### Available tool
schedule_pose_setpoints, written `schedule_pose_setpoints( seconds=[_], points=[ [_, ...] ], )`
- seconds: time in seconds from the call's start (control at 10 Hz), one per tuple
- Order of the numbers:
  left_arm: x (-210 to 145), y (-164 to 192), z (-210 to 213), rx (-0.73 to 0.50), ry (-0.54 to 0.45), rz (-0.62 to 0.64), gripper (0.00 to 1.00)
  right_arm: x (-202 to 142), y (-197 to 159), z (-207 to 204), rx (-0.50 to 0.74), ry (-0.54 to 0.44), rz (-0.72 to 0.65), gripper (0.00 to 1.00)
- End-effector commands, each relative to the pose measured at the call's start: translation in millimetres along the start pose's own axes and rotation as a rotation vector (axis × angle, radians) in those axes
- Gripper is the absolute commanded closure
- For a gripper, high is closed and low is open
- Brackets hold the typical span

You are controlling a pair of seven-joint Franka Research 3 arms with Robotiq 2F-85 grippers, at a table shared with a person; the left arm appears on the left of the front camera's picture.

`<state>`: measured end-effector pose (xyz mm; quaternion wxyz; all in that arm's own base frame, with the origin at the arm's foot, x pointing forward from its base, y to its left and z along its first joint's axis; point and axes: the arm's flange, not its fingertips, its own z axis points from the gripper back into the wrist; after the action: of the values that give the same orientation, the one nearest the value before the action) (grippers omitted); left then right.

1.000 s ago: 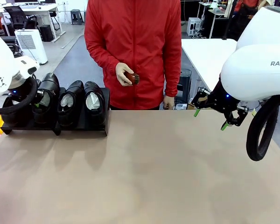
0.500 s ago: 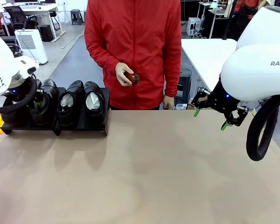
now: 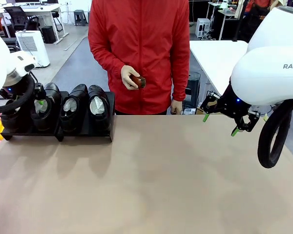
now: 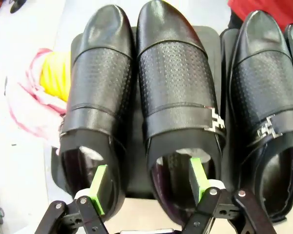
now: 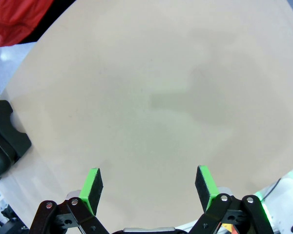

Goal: Organize the shoes by placing them on the stand.
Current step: Place the Shoe from the middle of the table onto the Shoes Stand.

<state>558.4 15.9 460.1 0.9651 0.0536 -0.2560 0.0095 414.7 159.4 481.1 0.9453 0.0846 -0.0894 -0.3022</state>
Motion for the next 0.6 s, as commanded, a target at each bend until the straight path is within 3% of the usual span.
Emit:
schedule_pose_setpoints(
  seconds=[0.0,0.3,0.5],
  points=[
    [-12.8,-3.5,16.7,0.032,-0.001,0.002,0.18,2.8,-0.1,2.2,0.009,0.005,0.017,0.00],
    [-19.1,-6.1,45.7,0.023,-0.004,0.005,0.18,2.8,-0.1,2.2,0.009,0.005,0.017,0.00],
    [-9.3,-0.9,24.9,0.004,-0.010,-0.007,0.18,2.8,-0.1,2.2,0.009,0.005,0.017,0.00]
  ],
)
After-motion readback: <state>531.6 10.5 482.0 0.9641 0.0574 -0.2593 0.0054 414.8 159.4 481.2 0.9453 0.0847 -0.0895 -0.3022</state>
